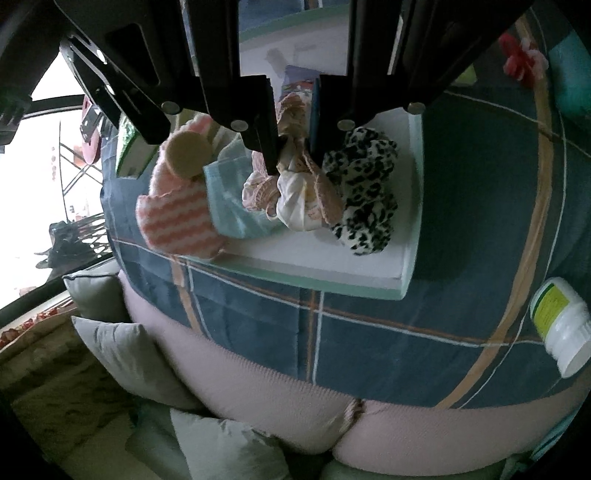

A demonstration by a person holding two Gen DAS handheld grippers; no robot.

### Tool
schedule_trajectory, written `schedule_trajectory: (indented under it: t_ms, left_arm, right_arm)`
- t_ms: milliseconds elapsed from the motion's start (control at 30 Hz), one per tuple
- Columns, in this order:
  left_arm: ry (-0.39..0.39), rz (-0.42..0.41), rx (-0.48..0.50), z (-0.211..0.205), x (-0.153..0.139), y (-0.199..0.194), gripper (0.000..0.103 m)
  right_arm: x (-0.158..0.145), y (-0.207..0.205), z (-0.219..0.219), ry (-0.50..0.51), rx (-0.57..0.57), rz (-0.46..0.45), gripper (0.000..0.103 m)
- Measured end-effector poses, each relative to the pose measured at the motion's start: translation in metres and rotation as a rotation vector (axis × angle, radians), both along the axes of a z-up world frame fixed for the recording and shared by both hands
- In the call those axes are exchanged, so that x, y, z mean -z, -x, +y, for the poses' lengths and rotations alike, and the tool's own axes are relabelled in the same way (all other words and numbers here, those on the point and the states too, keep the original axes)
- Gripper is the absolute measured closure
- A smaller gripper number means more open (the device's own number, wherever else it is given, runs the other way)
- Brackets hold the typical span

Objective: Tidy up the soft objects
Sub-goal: 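Carry the pink scrunchie and green tissue pack over the white tray with both tools, then open the left tool over the tray while the right tool lowers and releases the tissue pack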

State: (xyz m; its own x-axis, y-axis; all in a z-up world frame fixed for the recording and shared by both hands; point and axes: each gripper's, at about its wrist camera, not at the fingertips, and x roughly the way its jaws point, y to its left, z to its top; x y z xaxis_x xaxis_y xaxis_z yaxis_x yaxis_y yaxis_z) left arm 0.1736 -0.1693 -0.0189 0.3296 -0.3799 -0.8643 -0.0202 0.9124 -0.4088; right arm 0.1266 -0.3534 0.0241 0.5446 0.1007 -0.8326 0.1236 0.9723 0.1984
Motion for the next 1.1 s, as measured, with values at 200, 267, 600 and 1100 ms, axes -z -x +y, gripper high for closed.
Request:
schedule_trajectory:
  t_ms: [200, 267, 600, 1100]
  left_arm:
    - [-0.011, 0.024, -0.021, 0.004, 0.012, 0.001, 0.088]
    - [-0.016, 0.032, -0.029, 0.007, 0.016, 0.001, 0.088]
    - [-0.023, 0.069, -0.05, 0.013, 0.031, 0.001, 0.087]
    - [-0.022, 0.088, -0.047, 0.011, 0.037, 0.0, 0.073]
  right_arm:
    - [0.01, -0.005, 0.009, 0.012, -0.02, 0.033, 0.024]
    - [0.015, -0.006, 0.011, 0.017, -0.025, 0.047, 0.024]
    - [0.034, -0.012, 0.02, 0.041, -0.042, 0.109, 0.024]
    - [0.05, -0.016, 0.018, 0.056, -0.026, 0.17, 0.024]
